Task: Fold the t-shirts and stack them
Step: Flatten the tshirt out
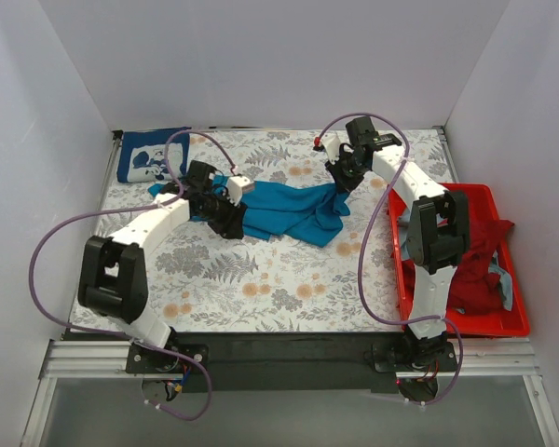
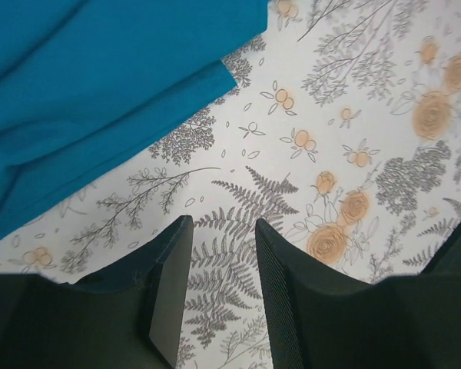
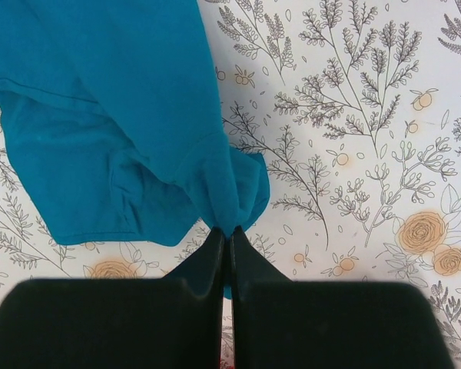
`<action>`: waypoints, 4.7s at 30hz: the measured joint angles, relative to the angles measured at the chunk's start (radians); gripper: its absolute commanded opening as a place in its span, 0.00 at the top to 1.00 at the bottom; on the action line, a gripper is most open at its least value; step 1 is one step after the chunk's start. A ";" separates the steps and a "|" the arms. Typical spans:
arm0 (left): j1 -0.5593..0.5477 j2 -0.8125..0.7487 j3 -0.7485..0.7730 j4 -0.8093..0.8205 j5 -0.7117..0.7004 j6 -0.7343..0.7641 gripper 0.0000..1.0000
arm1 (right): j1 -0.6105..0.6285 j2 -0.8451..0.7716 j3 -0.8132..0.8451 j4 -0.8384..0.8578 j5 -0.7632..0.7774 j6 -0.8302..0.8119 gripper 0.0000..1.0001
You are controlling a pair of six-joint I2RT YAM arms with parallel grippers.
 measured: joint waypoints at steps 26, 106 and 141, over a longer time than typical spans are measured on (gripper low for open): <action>-0.259 0.312 0.077 0.212 -0.309 -0.162 0.59 | -0.021 0.000 0.000 -0.001 -0.002 0.000 0.99; 0.171 0.064 -0.097 -0.352 -0.335 0.495 1.00 | -0.020 0.008 -0.309 0.004 -0.132 0.108 0.98; 0.487 -0.670 0.353 0.340 -0.257 -0.230 1.00 | -0.393 -0.823 0.029 0.282 -0.483 0.457 0.99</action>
